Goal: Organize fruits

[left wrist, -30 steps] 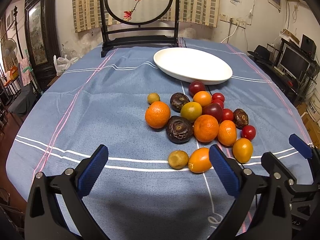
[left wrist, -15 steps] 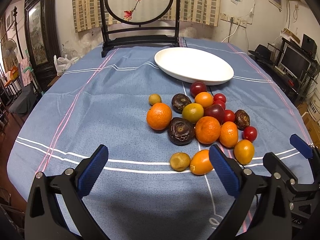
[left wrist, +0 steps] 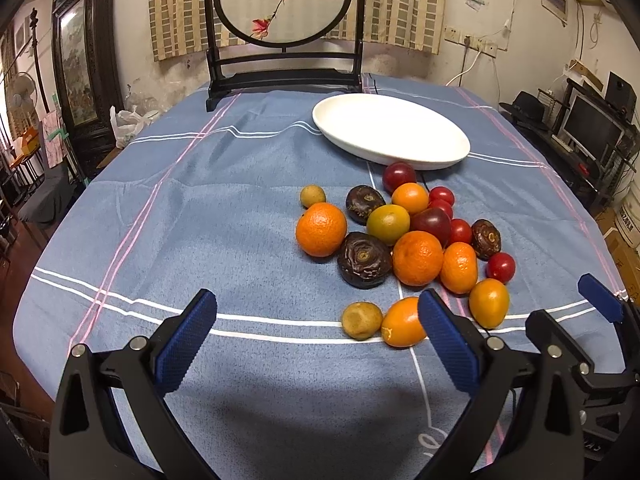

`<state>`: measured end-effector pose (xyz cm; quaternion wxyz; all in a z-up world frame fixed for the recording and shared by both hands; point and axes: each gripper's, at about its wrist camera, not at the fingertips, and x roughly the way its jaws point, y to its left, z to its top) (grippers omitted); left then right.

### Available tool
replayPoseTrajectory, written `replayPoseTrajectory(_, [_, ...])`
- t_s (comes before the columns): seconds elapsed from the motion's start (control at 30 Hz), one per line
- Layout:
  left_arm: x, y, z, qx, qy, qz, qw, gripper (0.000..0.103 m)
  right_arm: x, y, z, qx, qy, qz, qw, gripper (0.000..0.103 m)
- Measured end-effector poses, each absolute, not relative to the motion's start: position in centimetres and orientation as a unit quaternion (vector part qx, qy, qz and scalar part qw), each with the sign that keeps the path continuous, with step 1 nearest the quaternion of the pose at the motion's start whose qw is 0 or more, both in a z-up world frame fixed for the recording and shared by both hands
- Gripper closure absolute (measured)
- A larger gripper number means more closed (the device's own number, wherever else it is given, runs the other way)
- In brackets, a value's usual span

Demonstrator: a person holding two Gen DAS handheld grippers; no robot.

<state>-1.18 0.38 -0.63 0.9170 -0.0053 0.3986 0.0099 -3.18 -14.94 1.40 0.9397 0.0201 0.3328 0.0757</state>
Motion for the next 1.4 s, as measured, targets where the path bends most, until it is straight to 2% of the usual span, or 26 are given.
replayPoseTrajectory(0.47, [-1.1, 0.8, -1.3, -0.002, 0.411, 0.016, 0.912, 0.005, -3.6, -15.2, 1.5, -0.007, 0.326, 0.085, 0.942, 0.003])
replayPoseTrajectory(0.7, [-1.1, 2.4, -0.8, -0.005, 0.397, 0.029, 0.917, 0.005, -2.6, -14.0, 0.8, -0.066, 0.39, 0.129, 0.91, 0.004])
replayPoseTrajectory(0.83, [-1.2, 3.5, -1.4, -0.007, 0.401, 0.029, 0.915, 0.005, -1.3, -13.1, -0.3, -0.064, 0.439, 0.159, 0.882, 0.026])
replayPoseTrajectory(1.07, [-0.8, 3.4, -2.6, -0.007, 0.426, 0.005, 0.905, 0.005, 1.3, -12.1, -2.1, -0.057, 0.487, 0.166, 0.856, 0.026])
replayPoseTrajectory(1.1, [-0.8, 3.3, -2.6, -0.006, 0.427, 0.002, 0.904, 0.005, 1.5, -12.1, -2.3, -0.055, 0.492, 0.165, 0.853, 0.034])
replayPoseTrajectory(1.13, [-0.7, 3.2, -2.7, -0.006, 0.43, -0.001, 0.903, 0.005, 1.7, -12.0, -2.4, -0.055, 0.493, 0.167, 0.852, 0.046])
replayPoseTrajectory(1.2, [-0.8, 2.9, -2.8, -0.006, 0.433, -0.007, 0.901, 0.005, 2.5, -11.9, -2.8, -0.056, 0.502, 0.162, 0.848, 0.051])
replayPoseTrajectory(1.27, [-0.7, 2.6, -3.0, -0.002, 0.436, -0.014, 0.9, 0.005, 2.8, -12.2, -2.6, -0.049, 0.498, 0.158, 0.851, 0.066])
replayPoseTrajectory(1.4, [-0.7, 2.1, -3.3, 0.003, 0.442, -0.029, 0.897, 0.005, 2.9, -13.9, -2.4, -0.008, 0.493, 0.171, 0.853, 0.066])
